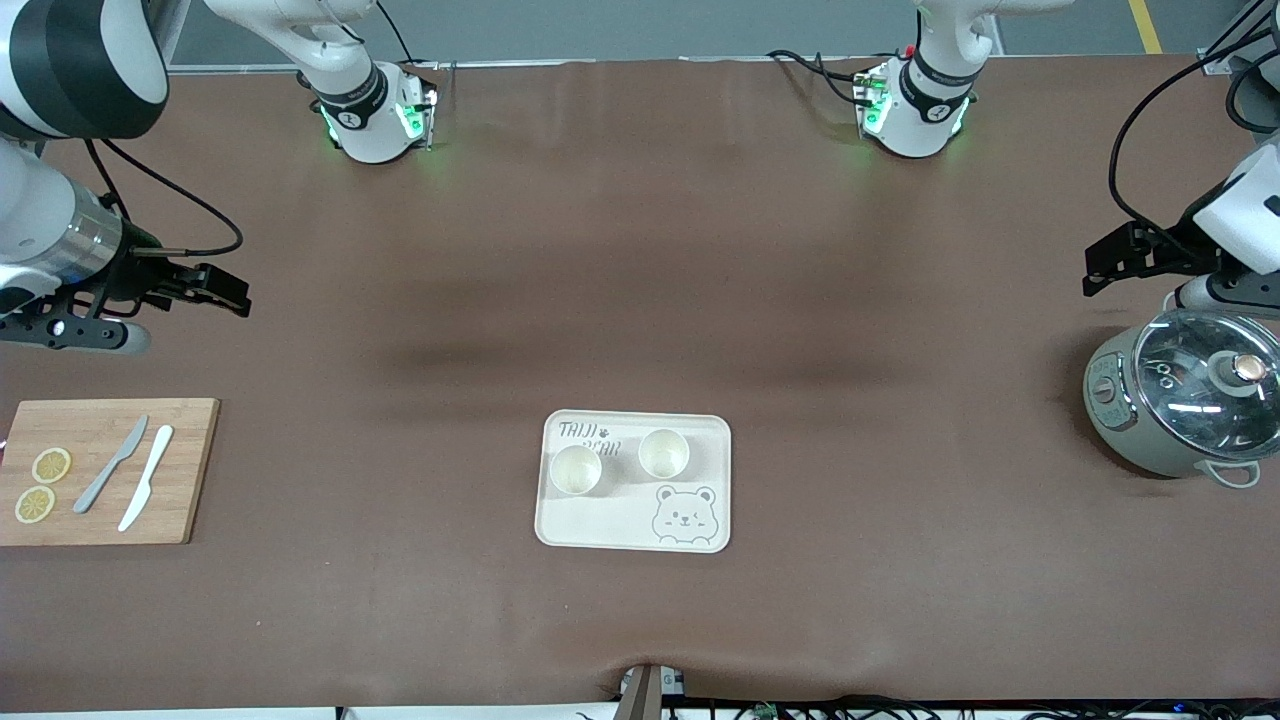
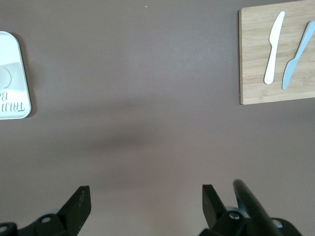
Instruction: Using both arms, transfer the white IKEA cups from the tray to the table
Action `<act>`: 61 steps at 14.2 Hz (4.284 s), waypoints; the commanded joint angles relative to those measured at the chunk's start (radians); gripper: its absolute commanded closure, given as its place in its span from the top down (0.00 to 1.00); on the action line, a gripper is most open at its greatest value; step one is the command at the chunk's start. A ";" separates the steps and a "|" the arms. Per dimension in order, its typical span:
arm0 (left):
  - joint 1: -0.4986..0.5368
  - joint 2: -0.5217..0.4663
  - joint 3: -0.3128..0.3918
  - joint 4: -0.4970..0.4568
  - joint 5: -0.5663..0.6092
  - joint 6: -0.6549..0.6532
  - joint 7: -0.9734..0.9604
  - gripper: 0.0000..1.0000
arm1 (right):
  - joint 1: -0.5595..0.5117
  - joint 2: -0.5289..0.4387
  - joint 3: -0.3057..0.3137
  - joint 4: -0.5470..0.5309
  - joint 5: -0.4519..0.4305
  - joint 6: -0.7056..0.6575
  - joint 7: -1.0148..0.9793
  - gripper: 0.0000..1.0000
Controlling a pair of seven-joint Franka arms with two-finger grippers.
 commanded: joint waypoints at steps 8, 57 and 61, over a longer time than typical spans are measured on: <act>-0.007 0.020 -0.042 0.024 0.017 0.006 -0.051 1.00 | -0.010 -0.029 0.012 -0.025 0.012 -0.004 0.014 1.00; -0.612 0.891 0.047 0.448 0.045 0.603 -0.809 1.00 | 0.030 -0.013 0.013 0.006 0.014 0.022 0.037 1.00; -0.610 0.898 0.048 0.457 0.045 0.609 -0.806 1.00 | 0.030 -0.013 0.015 0.006 0.016 0.022 0.037 1.00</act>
